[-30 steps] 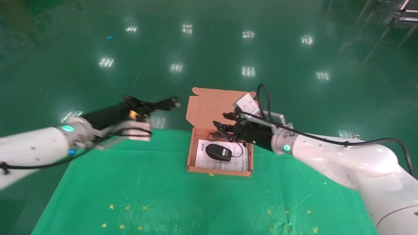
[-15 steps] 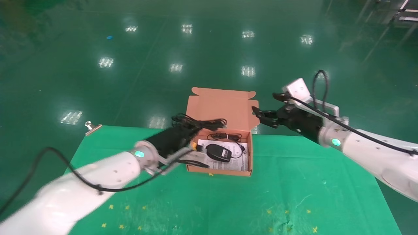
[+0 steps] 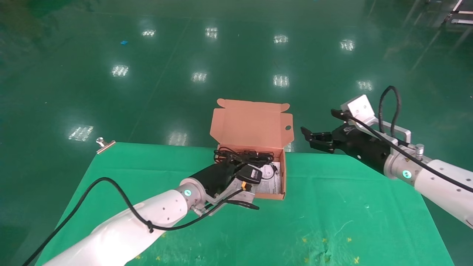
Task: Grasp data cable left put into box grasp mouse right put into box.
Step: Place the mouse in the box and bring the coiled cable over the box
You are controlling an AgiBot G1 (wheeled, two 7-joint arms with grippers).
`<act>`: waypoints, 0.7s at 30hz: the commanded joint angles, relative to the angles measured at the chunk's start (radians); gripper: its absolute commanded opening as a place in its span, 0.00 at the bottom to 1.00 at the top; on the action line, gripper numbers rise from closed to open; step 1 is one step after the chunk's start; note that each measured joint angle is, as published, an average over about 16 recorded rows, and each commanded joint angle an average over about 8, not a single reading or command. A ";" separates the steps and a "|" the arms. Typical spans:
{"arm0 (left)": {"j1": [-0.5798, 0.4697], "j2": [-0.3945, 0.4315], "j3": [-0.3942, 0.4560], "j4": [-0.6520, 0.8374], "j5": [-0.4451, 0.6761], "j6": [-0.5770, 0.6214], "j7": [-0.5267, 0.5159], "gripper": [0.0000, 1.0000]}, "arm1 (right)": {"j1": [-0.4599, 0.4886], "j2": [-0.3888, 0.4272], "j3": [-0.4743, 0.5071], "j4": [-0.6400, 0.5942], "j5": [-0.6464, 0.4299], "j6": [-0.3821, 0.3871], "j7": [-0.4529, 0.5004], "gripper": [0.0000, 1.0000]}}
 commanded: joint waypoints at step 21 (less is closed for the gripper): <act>-0.018 -0.011 0.067 0.011 -0.071 -0.017 0.011 1.00 | -0.019 0.022 -0.005 0.039 -0.020 0.011 0.046 1.00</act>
